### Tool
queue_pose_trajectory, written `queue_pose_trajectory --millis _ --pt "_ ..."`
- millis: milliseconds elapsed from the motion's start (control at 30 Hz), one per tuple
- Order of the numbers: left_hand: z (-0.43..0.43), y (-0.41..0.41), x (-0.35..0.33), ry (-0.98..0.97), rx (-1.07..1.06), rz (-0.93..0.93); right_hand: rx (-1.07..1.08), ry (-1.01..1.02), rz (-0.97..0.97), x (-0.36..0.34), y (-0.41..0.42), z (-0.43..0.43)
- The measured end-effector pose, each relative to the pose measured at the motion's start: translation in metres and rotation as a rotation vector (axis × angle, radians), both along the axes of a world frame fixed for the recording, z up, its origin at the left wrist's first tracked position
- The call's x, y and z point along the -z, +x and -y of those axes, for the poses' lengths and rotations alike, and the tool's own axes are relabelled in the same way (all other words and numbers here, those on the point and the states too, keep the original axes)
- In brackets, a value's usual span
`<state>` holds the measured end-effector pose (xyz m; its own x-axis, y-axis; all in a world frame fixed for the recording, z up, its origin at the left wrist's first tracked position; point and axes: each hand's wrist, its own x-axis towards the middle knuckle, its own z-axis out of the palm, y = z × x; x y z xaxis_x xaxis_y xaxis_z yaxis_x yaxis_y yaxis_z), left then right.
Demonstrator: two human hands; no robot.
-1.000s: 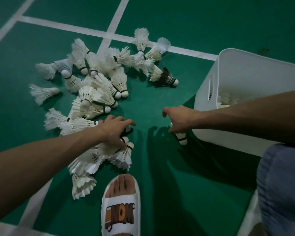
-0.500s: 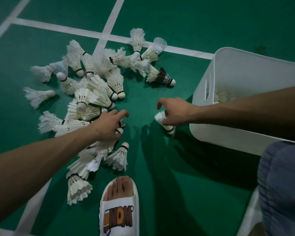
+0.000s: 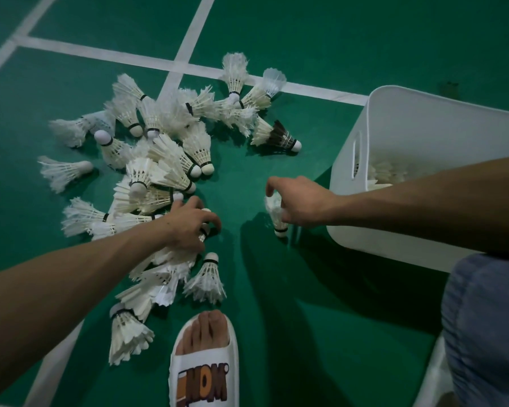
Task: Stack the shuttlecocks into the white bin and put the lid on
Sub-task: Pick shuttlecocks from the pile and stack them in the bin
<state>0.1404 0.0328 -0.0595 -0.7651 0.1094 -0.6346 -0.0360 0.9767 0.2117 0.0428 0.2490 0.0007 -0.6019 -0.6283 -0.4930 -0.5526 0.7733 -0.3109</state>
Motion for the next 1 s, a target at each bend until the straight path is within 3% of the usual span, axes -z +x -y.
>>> queue_pose_trajectory --millis 333,567,833,1000 --pt "-0.005 -0.016 -0.029 0.339 -0.406 -0.169 0.096 -0.123 -0.024 -0.014 -0.012 0.003" --pt "-0.022 -0.034 -0.047 0.715 -0.738 -0.244 0.191 -0.242 -0.004 -0.024 -0.018 0.001" --pt "-0.039 -0.052 -0.063 0.760 -0.741 -0.251 0.263 -0.419 -0.005 -0.045 -0.024 -0.009" --pt "-0.039 -0.063 -0.086 0.789 -0.796 -0.421 0.337 -0.522 -0.007 -0.060 -0.033 -0.021"
